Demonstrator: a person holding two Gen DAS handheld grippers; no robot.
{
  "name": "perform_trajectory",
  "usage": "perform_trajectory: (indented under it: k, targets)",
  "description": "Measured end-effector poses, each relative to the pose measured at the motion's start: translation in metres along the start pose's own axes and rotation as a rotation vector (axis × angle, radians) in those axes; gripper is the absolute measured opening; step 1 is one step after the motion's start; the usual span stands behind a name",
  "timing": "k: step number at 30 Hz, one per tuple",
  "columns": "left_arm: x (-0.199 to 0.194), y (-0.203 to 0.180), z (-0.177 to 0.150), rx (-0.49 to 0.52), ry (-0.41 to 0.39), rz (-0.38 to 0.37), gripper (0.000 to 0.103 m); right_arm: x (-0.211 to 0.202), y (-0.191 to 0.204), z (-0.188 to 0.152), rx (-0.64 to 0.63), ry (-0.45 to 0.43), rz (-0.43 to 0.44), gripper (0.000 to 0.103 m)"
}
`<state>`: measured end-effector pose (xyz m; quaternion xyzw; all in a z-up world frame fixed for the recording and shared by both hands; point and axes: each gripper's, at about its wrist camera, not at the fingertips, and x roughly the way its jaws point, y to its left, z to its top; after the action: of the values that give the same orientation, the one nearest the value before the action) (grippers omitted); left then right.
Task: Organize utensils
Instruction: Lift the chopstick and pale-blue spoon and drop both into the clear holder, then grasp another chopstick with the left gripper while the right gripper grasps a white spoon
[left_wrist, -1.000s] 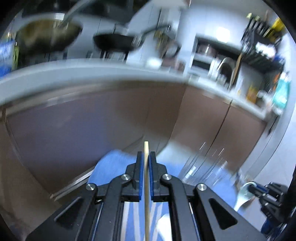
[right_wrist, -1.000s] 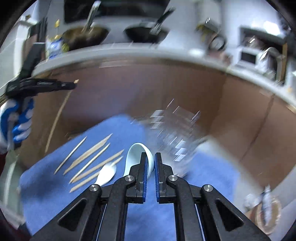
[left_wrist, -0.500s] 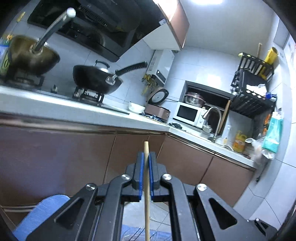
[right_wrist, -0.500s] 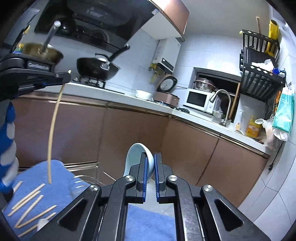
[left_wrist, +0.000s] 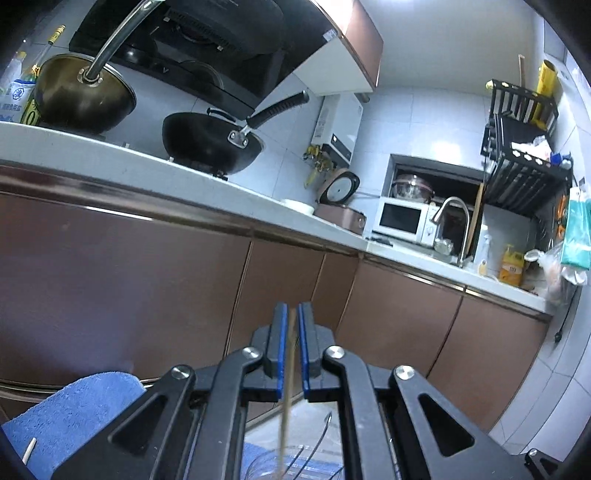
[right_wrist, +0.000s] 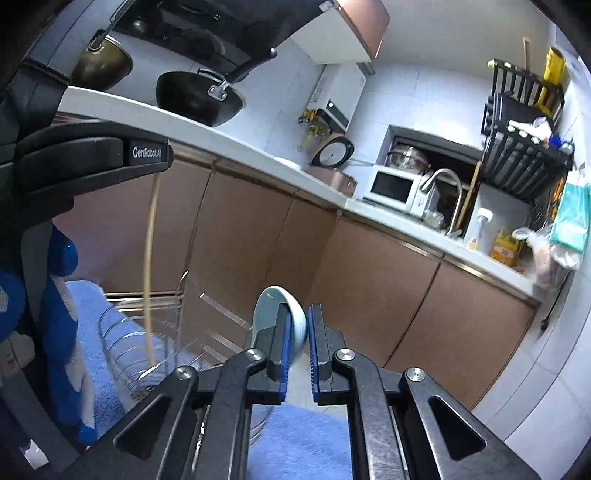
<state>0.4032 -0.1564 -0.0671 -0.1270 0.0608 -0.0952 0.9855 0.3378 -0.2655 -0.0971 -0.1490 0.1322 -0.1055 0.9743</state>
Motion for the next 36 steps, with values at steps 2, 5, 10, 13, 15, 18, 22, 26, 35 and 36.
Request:
perform_trajectory:
  k: [2,5,10,13,15,18,22,26,35,36]
  targets:
    - [-0.002,0.002,-0.001,0.01,0.01,0.001,0.008,-0.001,0.002,-0.003,0.01,0.002,0.016,0.014]
    - [-0.014,0.007,0.004,0.006,0.019,-0.004,0.012,-0.01,0.002,-0.003,0.028,-0.004,0.036,0.028]
    - [-0.05,0.012,0.028,0.033,-0.003,-0.001,0.025,-0.025,-0.009,0.006,0.07,-0.011,0.066,0.029]
    - [-0.078,0.015,0.047,0.063,-0.021,0.007,0.027,-0.041,-0.024,0.011,0.099,-0.019,0.078,0.029]
    - [-0.097,0.016,0.059,0.091,-0.024,0.019,0.028,-0.054,-0.035,0.014,0.121,-0.026,0.083,0.029]
    - [-0.134,0.021,0.077,0.126,-0.017,0.036,0.028,-0.082,-0.057,0.02,0.172,-0.045,0.093,0.029]
    - [-0.176,0.026,0.097,0.158,0.006,0.076,0.028,-0.115,-0.083,0.028,0.224,-0.065,0.125,0.029]
    - [-0.212,0.036,0.111,0.162,0.076,0.121,0.028,-0.148,-0.101,0.031,0.264,-0.08,0.188,0.029]
    - [-0.252,0.054,0.108,0.174,0.266,0.171,0.028,-0.183,-0.099,0.016,0.284,-0.039,0.374,0.029]
    - [-0.252,0.056,0.106,0.174,0.293,0.171,0.028,-0.184,-0.097,0.014,0.282,-0.032,0.396,0.029]
